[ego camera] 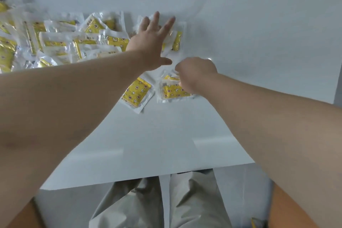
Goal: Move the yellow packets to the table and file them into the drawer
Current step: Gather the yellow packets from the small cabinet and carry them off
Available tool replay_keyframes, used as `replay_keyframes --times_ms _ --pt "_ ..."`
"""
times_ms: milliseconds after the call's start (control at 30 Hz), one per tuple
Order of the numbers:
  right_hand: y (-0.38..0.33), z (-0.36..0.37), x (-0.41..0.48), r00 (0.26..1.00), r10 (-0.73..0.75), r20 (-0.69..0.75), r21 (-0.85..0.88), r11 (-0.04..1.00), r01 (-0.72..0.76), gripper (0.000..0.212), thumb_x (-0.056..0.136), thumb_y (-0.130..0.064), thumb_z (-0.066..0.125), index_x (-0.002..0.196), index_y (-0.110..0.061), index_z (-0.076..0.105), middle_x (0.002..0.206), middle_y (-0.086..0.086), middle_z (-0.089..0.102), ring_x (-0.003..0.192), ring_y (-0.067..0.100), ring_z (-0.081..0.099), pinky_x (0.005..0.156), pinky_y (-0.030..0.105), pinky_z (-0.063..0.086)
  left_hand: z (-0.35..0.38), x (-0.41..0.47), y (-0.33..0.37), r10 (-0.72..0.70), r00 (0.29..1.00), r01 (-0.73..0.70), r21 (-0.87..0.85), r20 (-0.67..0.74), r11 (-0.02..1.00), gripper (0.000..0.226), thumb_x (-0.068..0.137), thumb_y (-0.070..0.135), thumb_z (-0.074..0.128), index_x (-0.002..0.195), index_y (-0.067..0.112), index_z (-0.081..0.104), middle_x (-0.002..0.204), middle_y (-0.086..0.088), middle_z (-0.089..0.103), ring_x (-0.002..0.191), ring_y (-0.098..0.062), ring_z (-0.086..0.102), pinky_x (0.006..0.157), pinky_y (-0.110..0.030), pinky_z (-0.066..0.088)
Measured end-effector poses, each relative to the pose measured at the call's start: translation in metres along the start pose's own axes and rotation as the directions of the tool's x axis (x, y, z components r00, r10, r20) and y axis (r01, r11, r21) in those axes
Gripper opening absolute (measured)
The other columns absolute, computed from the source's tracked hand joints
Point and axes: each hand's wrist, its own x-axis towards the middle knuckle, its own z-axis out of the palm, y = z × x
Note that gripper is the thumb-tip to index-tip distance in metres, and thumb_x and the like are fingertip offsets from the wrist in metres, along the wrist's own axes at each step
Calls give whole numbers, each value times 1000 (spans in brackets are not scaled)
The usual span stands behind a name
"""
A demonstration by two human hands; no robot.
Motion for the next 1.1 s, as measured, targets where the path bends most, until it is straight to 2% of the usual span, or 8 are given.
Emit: replay_keyframes --times_ms 67,167,300,400,533,900,1000,1100 --pt "-1 -3 6 999 -12 -44 10 1000 13 16 90 -10 56 83 -25 53 92 -3 51 100 30 59 78 35 33 -13 -12 -5 2 1000 1 -127 20 992 117 82 44 80 158 40 -9 168 -3 -11 155 -32 -2 118 -55 28" --pt "-7 -4 14 994 -45 -96 82 995 53 22 90 -9 61 103 -26 54 92 -3 49 104 31 60 80 35 34 -21 -41 -23 -85 990 69 -138 -114 988 88 91 22 70 160 29 15 168 -3 13 153 -32 16 116 -50 32" --pt "-18 -4 28 979 -71 -190 102 991 91 62 84 -2 65 138 -16 38 114 9 55 112 36 55 84 39 39 -11 -87 -31 -270 926 177 -329 -264 928 56 91 6 55 145 19 45 150 -9 43 131 -35 46 100 -44 42" --pt "-26 4 37 962 -18 -274 -20 1000 13 76 76 -6 73 141 -17 35 141 14 37 127 35 42 95 42 40 9 -109 -31 -299 922 207 -338 -247 918 54 90 5 54 142 18 48 147 -8 45 126 -34 50 97 -43 43" --pt "-26 15 34 951 58 -305 -99 991 -92 97 73 -19 80 151 -24 22 148 14 28 131 35 36 100 45 36 25 -127 -18 -324 923 240 -346 -209 907 54 91 6 57 142 20 48 146 -5 46 122 -31 53 85 -36 42" --pt "-17 2 -114 925 151 -348 78 988 -132 38 90 -19 61 124 -13 46 126 13 45 113 33 48 85 40 36 -35 -220 30 -301 940 223 -385 -157 896 46 94 13 58 138 23 50 142 -4 49 119 -29 56 88 -39 46" --pt "-20 4 -165 929 233 -287 231 958 -169 32 96 -27 58 124 -12 50 125 12 48 113 32 50 85 39 41 -56 -246 37 -236 961 177 -341 -141 923 45 94 15 58 138 21 50 139 -5 52 116 -27 58 84 -34 44" --pt "-30 7 -225 919 344 -191 490 845 -214 30 100 -32 54 123 -14 53 124 10 50 115 31 52 90 40 46 -75 -279 49 -124 987 99 -221 -105 970 44 94 20 58 138 21 50 140 -4 52 121 -26 56 94 -37 44"
